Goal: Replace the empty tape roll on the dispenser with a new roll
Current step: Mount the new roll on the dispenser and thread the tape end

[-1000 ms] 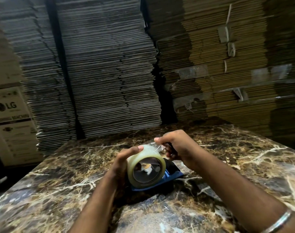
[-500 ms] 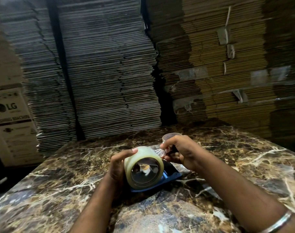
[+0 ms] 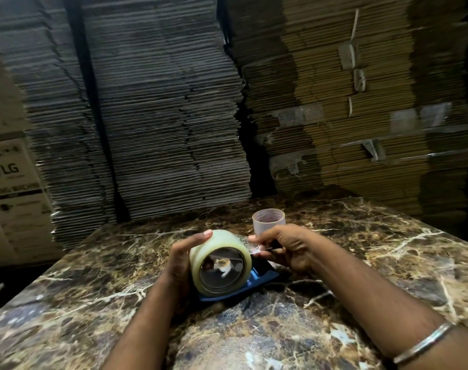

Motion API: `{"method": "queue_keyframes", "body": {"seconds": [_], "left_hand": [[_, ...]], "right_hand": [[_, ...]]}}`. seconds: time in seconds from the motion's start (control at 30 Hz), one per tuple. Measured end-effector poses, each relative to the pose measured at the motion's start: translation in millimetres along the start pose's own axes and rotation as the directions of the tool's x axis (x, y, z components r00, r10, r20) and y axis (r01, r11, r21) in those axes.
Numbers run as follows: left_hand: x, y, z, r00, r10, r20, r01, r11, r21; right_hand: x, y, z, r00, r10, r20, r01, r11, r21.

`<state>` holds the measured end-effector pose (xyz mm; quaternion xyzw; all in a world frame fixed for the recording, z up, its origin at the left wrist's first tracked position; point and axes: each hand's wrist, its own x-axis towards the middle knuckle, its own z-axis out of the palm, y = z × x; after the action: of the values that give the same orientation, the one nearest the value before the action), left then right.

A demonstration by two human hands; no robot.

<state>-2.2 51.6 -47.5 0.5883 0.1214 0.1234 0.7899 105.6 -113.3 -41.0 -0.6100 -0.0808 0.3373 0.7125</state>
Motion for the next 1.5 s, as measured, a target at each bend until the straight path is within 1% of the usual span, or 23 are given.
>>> {"method": "queue_keyframes", "body": {"seconds": [0.1, 0.2, 0.3, 0.4, 0.53, 0.6, 0.77, 0.87, 0.93, 1.07, 1.17, 1.33, 1.5], "left_hand": [[-1.1, 1.0, 1.0, 0.999, 0.033, 0.002, -0.033, 0.997, -0.065], [3.0, 0.8, -2.2, 0.996, 0.08, -0.024, -0.083, 0.987, -0.138], [3.9, 1.4, -3.2, 0.998, 0.052, -0.036, -0.057, 0.989, -0.139], [2.4, 1.3, 0.3, 0.997, 0.057, -0.043, -0.063, 0.988, -0.143], [6.3, -0.9, -4.4, 0.993, 0.05, -0.108, -0.065, 0.987, -0.149], [7.3, -0.1, -4.8, 0.99, 0.053, -0.133, -0.071, 0.988, -0.136], [9.8, -2.0, -6.2, 0.996, 0.054, -0.065, -0.061, 0.993, -0.102], [10.9, -2.4, -8.5, 0.998, 0.037, -0.056, -0.042, 0.996, -0.08], [9.5, -3.1, -10.7, 0.998, 0.06, -0.02, -0.062, 0.994, -0.085], [4.4, -2.9, -11.2, 0.988, 0.149, 0.04, -0.141, 0.975, -0.172], [8.6, -5.4, -13.1, 0.991, 0.135, 0.008, -0.132, 0.975, -0.177], [10.0, -6.0, -13.3, 0.992, 0.114, -0.052, -0.119, 0.986, -0.114], [9.1, -3.9, -12.4, 0.995, 0.092, -0.029, -0.095, 0.992, -0.08]], "right_hand": [[-1.3, 0.0, -1.6, 0.999, 0.028, 0.03, -0.03, 0.998, 0.055], [-1.1, -0.4, -4.5, 0.997, 0.054, 0.058, -0.059, 0.995, 0.084], [0.3, -1.3, -6.9, 0.996, 0.067, 0.057, -0.072, 0.994, 0.085], [3.8, 1.1, -8.3, 0.996, 0.077, 0.037, -0.079, 0.995, 0.058], [4.1, 3.7, -10.3, 0.997, 0.076, 0.013, -0.076, 0.997, 0.012], [5.2, 4.1, -12.0, 0.997, 0.08, 0.007, -0.08, 0.997, 0.02], [4.7, 5.2, -14.6, 0.998, 0.065, -0.006, -0.065, 0.998, 0.005], [3.3, 6.1, -15.4, 0.998, 0.07, -0.003, -0.07, 0.997, -0.013], [2.7, 6.3, -15.8, 0.997, 0.073, -0.001, -0.073, 0.997, -0.018], [3.2, 7.1, -16.2, 0.998, 0.068, 0.008, -0.068, 0.998, -0.015], [6.5, 8.3, -17.4, 0.997, 0.079, 0.002, -0.079, 0.997, -0.023], [6.5, 7.1, -22.6, 0.997, 0.069, -0.027, -0.069, 0.997, -0.016], [6.1, 6.3, -27.2, 0.997, 0.07, -0.024, -0.072, 0.996, -0.053]]}}
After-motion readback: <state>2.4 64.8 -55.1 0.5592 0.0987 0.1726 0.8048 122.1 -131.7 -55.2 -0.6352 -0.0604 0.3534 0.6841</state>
